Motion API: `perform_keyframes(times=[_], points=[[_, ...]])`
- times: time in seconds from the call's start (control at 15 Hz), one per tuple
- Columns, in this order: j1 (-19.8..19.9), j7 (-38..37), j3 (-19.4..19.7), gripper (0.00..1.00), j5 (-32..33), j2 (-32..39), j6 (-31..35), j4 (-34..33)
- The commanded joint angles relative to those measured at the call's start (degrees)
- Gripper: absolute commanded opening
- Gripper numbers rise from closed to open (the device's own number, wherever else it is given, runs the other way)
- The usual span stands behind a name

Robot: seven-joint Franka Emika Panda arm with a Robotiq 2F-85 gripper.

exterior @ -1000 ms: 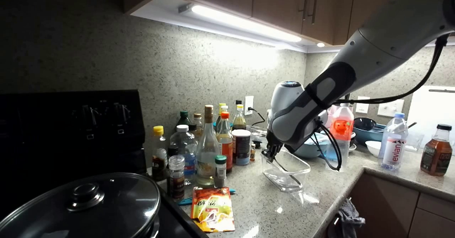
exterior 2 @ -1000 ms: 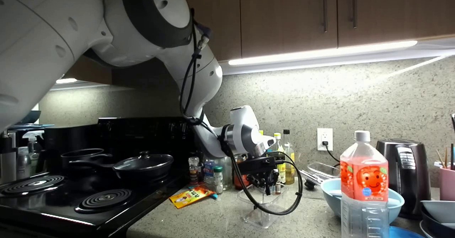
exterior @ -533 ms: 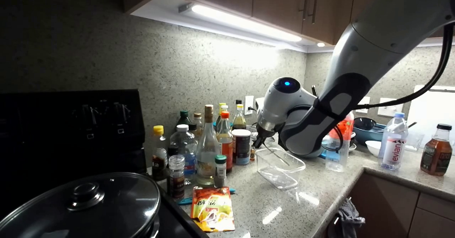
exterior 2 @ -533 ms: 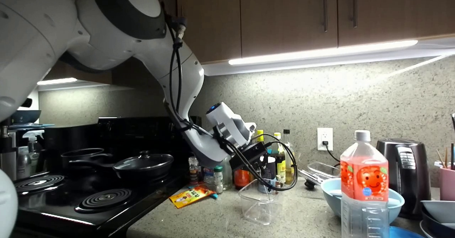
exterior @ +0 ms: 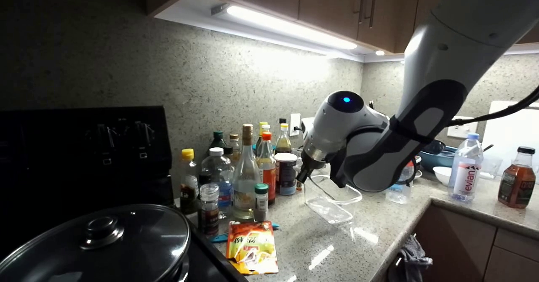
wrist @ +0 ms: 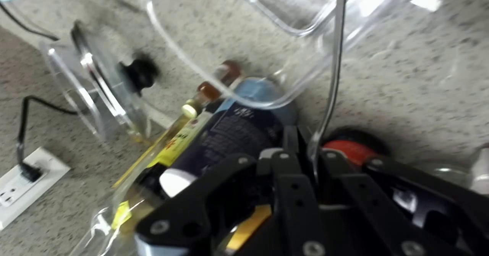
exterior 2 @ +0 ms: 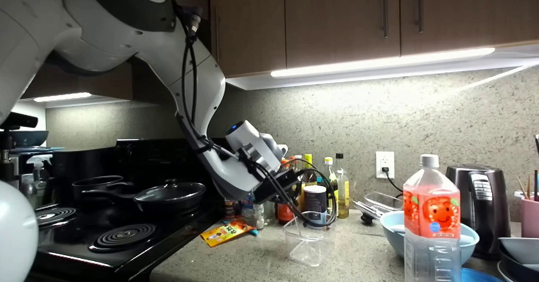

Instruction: Put the spoon in the transparent bowl, then remove the spoon out of the bowl, then put the spoon back in the bowl

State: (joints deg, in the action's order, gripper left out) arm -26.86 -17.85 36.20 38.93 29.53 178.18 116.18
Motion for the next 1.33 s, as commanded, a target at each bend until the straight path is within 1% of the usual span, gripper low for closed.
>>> perform_keyframes(times=[0.0, 0.07, 0.13, 0.2, 0.33, 0.4, 0.47, 0.53, 0.67, 0.73, 0.8, 1.07, 1.2, 1.27], points=[[9.29, 8.18, -13.05, 0.01, -4.86, -10.56, -7.36, 9.7], [12.84, 10.67, -17.37, 0.01, -7.76, -12.09, -10.24, 10.8], [15.07, 12.3, -20.09, 0.01, -10.49, -12.95, -12.53, 11.22], [16.87, 13.72, -21.92, 0.01, -12.75, -13.28, -14.16, 11.12], [19.02, 14.33, -23.37, 0.01, -13.91, -13.79, -15.36, 10.59], [18.97, 13.02, -22.1, 0.01, -11.46, -13.25, -13.59, 9.82], [16.23, 9.37, -17.57, 0.01, -6.08, -12.4, -9.95, 8.77], [15.35, 7.72, -15.2, 0.01, -2.21, -11.9, -7.36, 7.98], [13.27, 4.8, -10.99, 0.01, 3.36, -11.92, -5.7, 6.81], [11.62, 2.91, -8.36, 0.01, 6.75, -12.1, -5.63, 6.19], [11.0, 2.3, -7.45, 0.01, 8.02, -12.72, -6.16, 6.28], [9.89, 4.87, -9.45, 0.01, 5.06, -19.17, -14.78, 10.67], [9.42, 7.44, -11.63, 0.01, 1.82, -23.15, -21.68, 12.94], [8.64, 6.93, -11.86, 0.01, 1.48, -24.54, -25.41, 13.18]])
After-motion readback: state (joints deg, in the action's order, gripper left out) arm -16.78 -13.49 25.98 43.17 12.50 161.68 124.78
